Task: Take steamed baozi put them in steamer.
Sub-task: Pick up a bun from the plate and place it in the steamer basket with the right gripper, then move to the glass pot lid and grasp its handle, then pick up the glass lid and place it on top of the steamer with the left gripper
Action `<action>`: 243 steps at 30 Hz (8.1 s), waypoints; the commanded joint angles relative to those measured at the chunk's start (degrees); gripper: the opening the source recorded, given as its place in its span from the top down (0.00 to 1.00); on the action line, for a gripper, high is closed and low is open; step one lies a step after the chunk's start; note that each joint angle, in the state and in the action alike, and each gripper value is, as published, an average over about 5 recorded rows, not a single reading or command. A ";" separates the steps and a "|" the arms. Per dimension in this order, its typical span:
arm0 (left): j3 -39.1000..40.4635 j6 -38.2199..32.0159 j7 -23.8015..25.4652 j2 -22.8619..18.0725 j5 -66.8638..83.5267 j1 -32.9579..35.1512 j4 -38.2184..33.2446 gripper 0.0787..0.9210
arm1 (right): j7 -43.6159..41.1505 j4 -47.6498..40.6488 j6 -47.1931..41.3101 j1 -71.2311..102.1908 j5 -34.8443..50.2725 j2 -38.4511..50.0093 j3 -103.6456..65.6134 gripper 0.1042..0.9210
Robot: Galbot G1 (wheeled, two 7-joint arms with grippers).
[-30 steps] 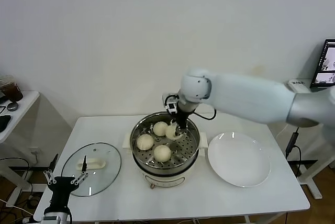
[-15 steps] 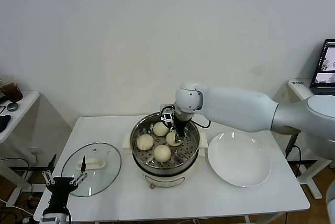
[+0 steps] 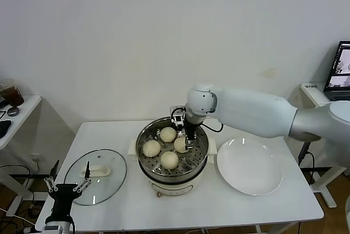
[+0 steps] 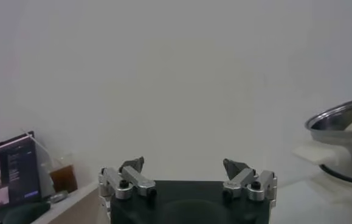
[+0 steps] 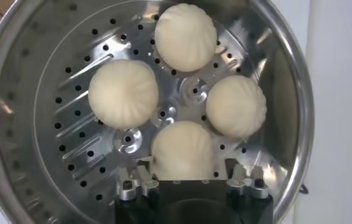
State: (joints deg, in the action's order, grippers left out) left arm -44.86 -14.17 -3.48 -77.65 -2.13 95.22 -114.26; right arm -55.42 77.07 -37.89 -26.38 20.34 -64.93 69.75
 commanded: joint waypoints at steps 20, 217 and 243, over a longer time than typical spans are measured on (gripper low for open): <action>2.53 -0.11 0.58 0.29 0.12 -0.89 1.63 0.12 | 45.83 30.18 30.00 81.43 -0.95 23.74 -80.77 0.12; 53.59 47.20 19.56 4.31 -74.89 -43.10 8.75 0.89 | 40.75 25.19 54.91 120.37 -28.05 -23.86 -112.46 0.12; 48.03 44.21 13.31 8.82 -61.81 -31.76 -5.13 0.57 | 40.85 24.91 54.93 120.52 -28.69 -23.83 -112.53 0.12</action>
State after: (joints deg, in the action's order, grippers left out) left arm 6.21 31.02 12.75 -72.80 -72.90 55.76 -108.63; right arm -14.54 101.89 17.10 94.12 -8.28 -88.76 -42.74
